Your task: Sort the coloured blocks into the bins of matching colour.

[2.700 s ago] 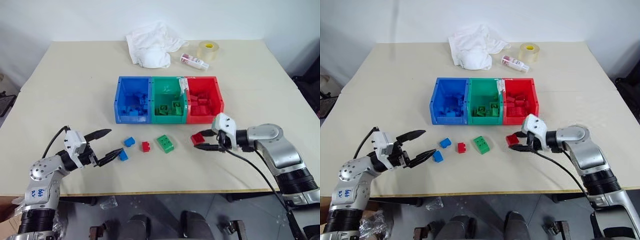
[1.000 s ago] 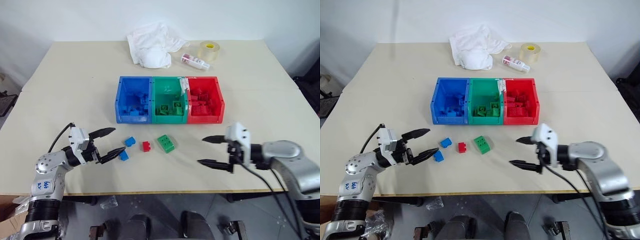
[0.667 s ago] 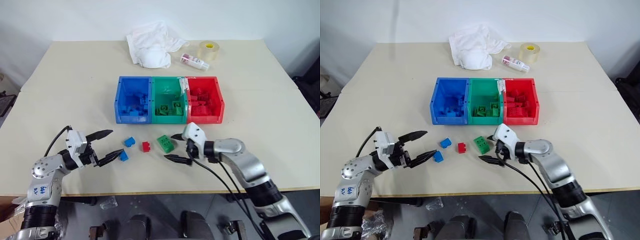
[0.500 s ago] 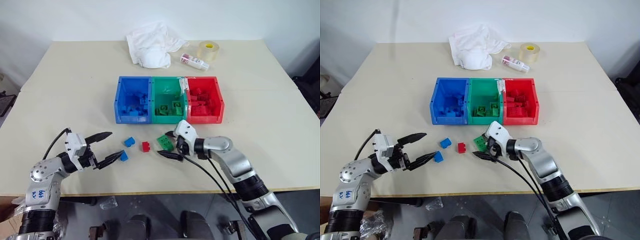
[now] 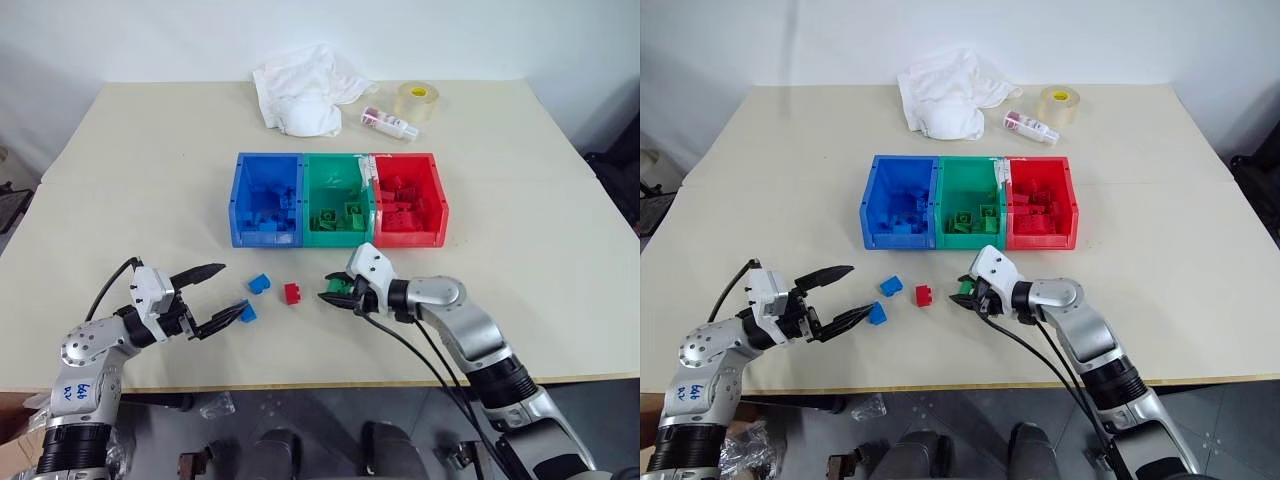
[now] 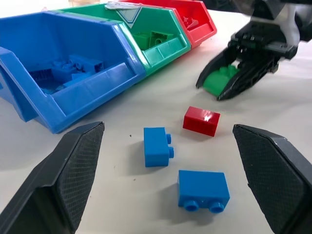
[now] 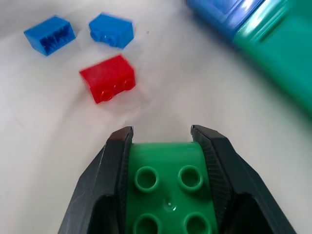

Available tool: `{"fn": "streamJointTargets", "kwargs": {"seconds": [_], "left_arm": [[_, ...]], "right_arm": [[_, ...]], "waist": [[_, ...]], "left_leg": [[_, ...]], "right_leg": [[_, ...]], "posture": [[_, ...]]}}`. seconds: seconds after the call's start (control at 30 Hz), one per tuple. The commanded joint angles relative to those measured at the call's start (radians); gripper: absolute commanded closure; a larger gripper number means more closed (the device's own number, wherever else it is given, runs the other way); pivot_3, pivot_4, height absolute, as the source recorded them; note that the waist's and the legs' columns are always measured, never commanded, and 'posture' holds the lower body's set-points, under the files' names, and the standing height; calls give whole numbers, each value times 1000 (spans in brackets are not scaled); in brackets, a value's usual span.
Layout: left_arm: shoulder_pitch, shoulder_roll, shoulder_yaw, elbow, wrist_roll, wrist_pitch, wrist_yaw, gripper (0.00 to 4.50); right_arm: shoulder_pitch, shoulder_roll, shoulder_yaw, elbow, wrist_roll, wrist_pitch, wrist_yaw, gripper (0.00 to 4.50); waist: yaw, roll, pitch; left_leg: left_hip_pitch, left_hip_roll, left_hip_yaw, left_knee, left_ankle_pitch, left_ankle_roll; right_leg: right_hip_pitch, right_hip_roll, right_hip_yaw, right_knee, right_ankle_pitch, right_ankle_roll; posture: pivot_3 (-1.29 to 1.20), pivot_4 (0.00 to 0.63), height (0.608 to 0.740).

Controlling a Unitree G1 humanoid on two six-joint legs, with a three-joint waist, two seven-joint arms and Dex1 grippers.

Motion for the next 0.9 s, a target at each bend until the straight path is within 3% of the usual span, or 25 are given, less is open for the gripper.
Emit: {"fn": "streamJointTargets", "kwargs": {"seconds": [0.03,0.2,0.33,0.47,0.63,0.77,0.9], "left_arm": [[-12,-2,12,2,-12,-13,2,0],[-20,-6,9,8,-11,-12,2,0],[-30,-9,3,13,-8,-13,2,0],[-37,-12,-1,12,-5,-15,7,0],[-42,-14,-6,9,-6,-16,9,0],[-49,-16,-9,12,-5,-17,9,0],[-53,-16,-10,15,-5,-19,8,0]], "right_arm": [[-50,-20,-57,-77,48,12,19,2975],[-235,13,-115,47,52,-19,-17,2975],[-426,64,-126,340,-2,-153,-56,2975],[-543,101,-132,577,-30,-252,-64,1680],[-575,109,-142,659,-42,-334,-52,14],[-539,86,-148,598,-26,-331,-5,14],[-425,23,-149,408,35,-291,119,14]], "waist": [[0,0,0],[-9,0,0],[-23,0,0],[-28,0,0],[-33,0,0],[-36,0,0],[-32,0,0]], "left_leg": [[0,0,0,0,0,0],[0,0,1,0,0,0],[1,0,0,-1,0,0],[1,0,-1,-2,0,0],[1,0,-1,-3,0,0],[1,0,-1,-3,0,0],[0,0,-1,-3,0,0]], "right_leg": [[0,0,0,0,0,0],[0,0,0,0,0,0],[-1,0,0,1,0,-1],[-1,0,-1,2,0,-1],[-1,0,-1,2,0,-1],[-1,0,-1,2,0,-1],[-1,0,-1,2,0,-1]], "posture": [[0,150,740],[0,150,740],[0,150,740],[0,150,740],[0,150,740],[0,150,740],[0,150,740]]}}
